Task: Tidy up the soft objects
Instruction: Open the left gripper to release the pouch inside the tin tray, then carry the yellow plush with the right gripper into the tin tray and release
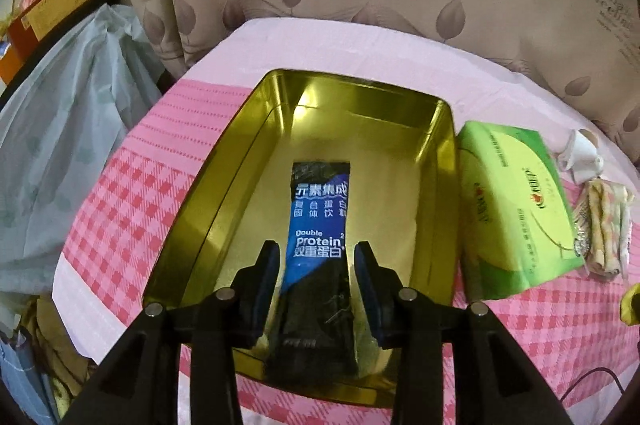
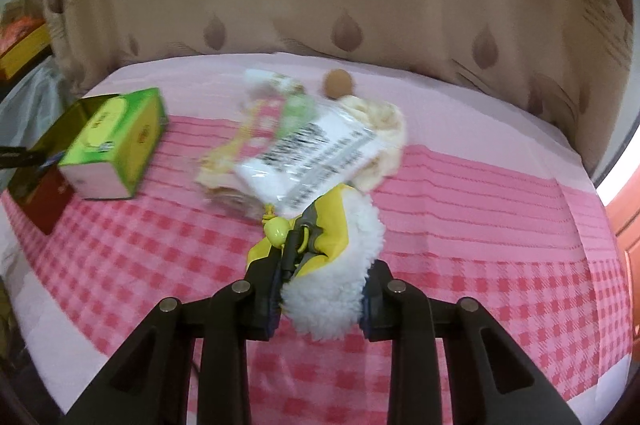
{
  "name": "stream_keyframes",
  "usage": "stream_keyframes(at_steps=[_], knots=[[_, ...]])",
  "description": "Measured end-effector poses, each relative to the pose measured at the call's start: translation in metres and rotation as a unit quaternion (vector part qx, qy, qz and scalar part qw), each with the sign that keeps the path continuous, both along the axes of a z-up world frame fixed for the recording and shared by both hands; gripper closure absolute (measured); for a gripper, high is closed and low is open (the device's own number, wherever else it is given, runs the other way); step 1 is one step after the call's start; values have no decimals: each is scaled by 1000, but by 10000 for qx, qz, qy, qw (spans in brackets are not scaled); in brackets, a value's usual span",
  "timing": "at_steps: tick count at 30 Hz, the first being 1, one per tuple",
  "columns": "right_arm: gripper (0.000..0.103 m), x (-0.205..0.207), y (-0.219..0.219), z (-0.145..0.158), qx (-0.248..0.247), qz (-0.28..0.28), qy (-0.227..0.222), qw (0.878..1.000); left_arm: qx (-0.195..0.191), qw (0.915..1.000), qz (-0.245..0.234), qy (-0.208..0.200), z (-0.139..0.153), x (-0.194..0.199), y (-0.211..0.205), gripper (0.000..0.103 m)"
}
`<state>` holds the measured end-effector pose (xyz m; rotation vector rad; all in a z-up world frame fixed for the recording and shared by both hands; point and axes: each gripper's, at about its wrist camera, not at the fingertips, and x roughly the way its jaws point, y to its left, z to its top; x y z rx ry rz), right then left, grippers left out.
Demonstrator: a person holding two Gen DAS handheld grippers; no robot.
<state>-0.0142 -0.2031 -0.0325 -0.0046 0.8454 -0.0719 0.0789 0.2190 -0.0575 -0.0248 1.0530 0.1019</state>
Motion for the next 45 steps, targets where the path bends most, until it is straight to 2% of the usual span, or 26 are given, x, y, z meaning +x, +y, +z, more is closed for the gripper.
stream_keyframes(at_steps=[8, 19, 23, 32, 45], knots=[[77, 1, 53, 16, 72, 731, -41, 9973, 7, 9999, 36, -105, 8, -7, 0, 64], [77, 15, 119, 26, 133, 1568, -110, 9875, -6, 9990, 381, -230, 20, -14, 20, 64], [77, 20, 142, 28, 155, 1871, -103, 9822, 108, 9982, 523, -255, 22, -15, 25, 64], [77, 35, 198, 33, 177, 2424, -181, 9698, 194, 9966, 724, -331, 26, -15, 37, 64], [77, 61, 264, 36, 256, 2972, -215, 9542, 92, 9933, 1104, -333, 27, -16, 65, 64]])
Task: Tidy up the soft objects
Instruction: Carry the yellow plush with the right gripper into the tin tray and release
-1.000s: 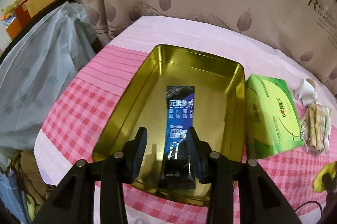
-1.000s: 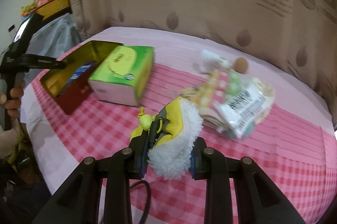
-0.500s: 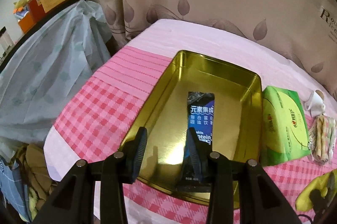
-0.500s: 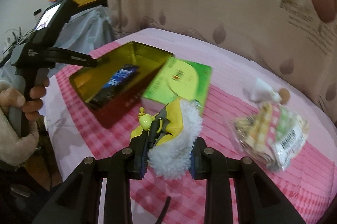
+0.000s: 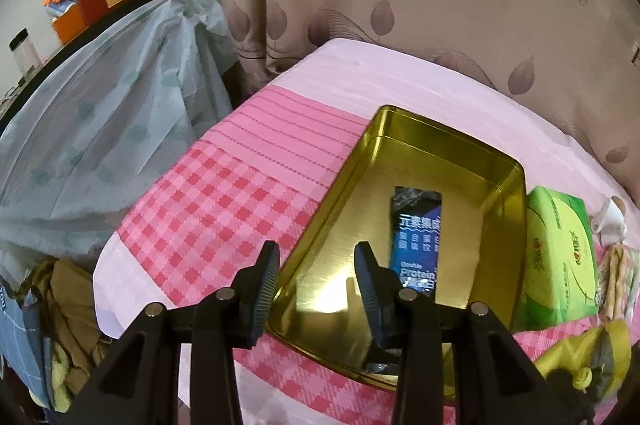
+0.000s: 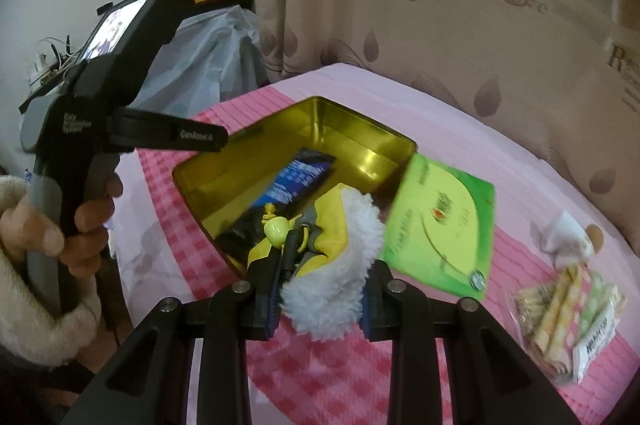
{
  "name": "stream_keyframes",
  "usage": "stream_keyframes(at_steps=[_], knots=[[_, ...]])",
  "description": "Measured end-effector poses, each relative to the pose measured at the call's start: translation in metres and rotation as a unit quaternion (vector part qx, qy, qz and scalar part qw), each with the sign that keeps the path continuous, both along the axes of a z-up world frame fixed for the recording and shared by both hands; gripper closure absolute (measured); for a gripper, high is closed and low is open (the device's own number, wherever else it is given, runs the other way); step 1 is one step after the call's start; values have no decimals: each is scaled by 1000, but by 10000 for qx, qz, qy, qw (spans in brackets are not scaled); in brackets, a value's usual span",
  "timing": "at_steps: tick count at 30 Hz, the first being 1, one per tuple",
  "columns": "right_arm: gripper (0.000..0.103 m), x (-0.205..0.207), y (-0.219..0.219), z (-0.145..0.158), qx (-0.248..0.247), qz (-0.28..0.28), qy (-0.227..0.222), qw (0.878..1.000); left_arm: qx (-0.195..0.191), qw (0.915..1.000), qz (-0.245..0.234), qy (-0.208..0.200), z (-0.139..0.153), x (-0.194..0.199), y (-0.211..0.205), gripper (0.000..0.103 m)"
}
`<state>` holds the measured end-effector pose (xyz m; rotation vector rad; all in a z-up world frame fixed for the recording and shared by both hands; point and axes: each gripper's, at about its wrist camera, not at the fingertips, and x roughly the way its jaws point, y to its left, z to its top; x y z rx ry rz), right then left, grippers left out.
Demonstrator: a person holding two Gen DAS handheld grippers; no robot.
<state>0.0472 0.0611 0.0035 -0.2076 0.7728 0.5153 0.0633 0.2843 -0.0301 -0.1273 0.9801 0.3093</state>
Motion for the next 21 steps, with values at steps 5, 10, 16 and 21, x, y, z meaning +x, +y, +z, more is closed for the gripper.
stream_keyframes(at_steps=[5, 10, 16, 21], knots=[[77, 17, 16, 1, 86, 84, 13, 9999, -23, 9999, 145, -3, 1, 0, 9, 63], [77, 32, 37, -2, 73, 186, 20, 9998, -81, 9997, 239, -8, 1, 0, 16, 63], [77, 52, 57, -8, 11, 252, 48, 9997, -150, 9989, 435, -84, 4, -4, 27, 63], [76, 65, 70, -17, -17, 245, 151, 9996, -146, 9981, 588, -113, 6, -6, 35, 63]])
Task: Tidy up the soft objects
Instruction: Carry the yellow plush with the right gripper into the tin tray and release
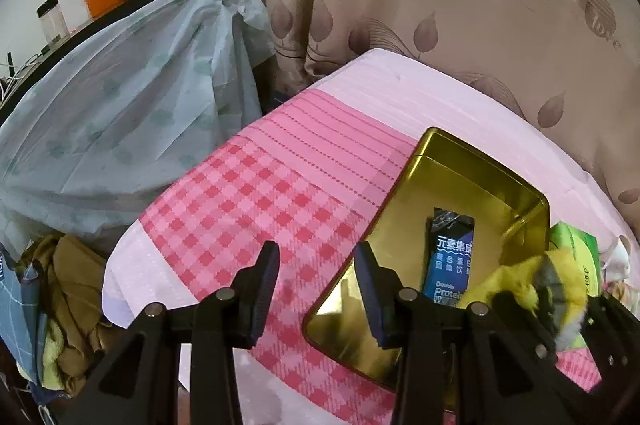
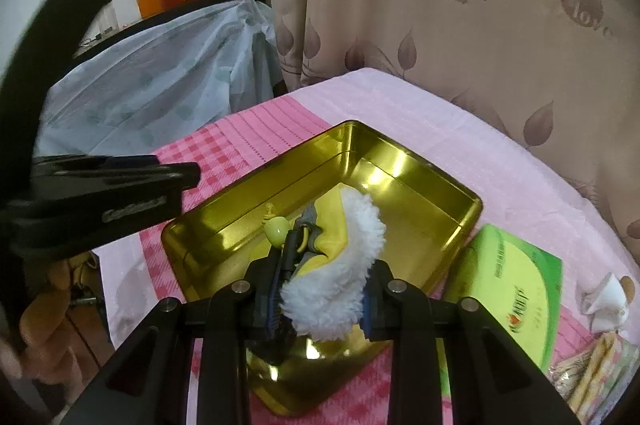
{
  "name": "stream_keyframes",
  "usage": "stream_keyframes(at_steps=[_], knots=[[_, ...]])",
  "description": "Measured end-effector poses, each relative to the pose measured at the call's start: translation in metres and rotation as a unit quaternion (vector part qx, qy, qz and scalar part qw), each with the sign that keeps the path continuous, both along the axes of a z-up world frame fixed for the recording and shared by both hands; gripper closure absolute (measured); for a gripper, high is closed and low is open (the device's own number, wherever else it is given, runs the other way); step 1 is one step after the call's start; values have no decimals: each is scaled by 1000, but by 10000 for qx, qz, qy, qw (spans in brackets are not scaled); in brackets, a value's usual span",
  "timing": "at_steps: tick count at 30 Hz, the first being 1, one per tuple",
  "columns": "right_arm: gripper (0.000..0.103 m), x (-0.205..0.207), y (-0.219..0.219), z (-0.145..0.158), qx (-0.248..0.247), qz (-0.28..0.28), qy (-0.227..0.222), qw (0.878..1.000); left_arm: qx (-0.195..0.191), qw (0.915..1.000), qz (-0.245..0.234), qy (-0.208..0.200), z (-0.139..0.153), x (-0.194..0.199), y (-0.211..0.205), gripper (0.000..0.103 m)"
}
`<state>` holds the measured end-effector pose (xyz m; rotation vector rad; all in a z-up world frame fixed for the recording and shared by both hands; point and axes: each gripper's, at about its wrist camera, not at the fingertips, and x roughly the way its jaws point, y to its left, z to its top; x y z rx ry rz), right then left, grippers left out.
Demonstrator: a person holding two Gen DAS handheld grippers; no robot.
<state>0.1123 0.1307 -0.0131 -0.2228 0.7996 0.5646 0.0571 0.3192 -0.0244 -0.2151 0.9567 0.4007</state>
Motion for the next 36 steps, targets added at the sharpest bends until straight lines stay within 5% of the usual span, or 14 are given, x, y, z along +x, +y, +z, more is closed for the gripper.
stream_keyframes(at_steps=[18, 24, 29, 36], knots=[[73, 24, 18, -20, -272, -82, 152, 9995, -52, 9998, 162, -76, 3, -5, 5, 63], [64, 24, 20, -20, -258, -35, 126, 9996, -65, 9998, 187, -64, 2, -5, 6, 63], [45, 21, 18, -15, -226, -67, -3, 9997, -69, 9998, 178, -70, 2, -5, 7, 63], [41, 13, 5, 3, -118, -187, -164, 9996, -45, 9998, 153, -84, 2, -5, 6, 63]])
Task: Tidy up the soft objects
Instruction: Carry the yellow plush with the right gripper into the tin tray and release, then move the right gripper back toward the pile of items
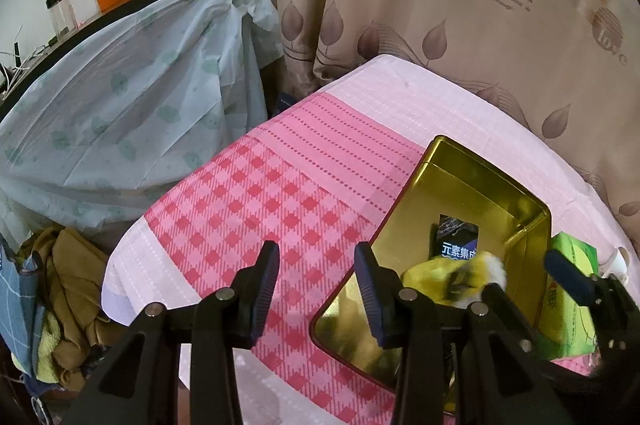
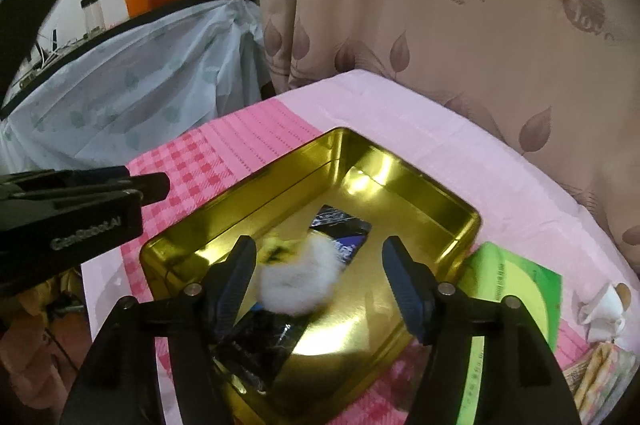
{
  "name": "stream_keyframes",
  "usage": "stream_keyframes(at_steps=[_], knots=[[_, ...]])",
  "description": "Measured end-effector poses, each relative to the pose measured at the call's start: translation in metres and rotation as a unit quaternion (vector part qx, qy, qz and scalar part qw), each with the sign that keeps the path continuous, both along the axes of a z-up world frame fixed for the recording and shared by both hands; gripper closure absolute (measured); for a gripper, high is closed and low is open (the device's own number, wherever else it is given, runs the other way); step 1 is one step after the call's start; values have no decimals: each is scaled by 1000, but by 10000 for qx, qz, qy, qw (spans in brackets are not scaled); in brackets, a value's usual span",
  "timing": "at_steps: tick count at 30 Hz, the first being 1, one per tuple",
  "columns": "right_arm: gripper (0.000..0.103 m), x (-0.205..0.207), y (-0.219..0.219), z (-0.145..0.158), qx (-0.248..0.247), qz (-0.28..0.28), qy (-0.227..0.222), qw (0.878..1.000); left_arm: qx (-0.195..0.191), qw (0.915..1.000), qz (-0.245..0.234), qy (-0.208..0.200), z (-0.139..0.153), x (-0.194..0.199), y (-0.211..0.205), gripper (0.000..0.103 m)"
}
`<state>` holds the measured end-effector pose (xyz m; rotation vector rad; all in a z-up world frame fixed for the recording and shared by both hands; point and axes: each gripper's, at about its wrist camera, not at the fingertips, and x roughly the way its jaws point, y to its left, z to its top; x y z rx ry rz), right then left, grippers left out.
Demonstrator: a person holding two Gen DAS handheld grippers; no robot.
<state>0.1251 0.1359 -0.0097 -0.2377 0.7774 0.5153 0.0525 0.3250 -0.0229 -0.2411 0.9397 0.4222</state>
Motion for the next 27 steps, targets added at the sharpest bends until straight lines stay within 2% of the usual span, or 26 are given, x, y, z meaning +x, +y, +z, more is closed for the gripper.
stream_keyframes(at_steps=[9, 15, 20, 27], knots=[[40, -27, -56, 15, 66, -452, -161, 9988, 142, 9997, -168, 47, -2, 3, -15, 63], [39, -39, -129, 20, -77, -1167, -247, 9928, 248, 9992, -314, 26, -1, 3, -25, 63], [38, -42, -207, 21, -238, -2027, -221, 9787, 370, 9985, -406, 25, 0, 3, -33, 63], [38, -49, -310, 15, -96, -3252, 95, 9455, 505, 9972, -557, -15, 3, 3, -45, 63]])
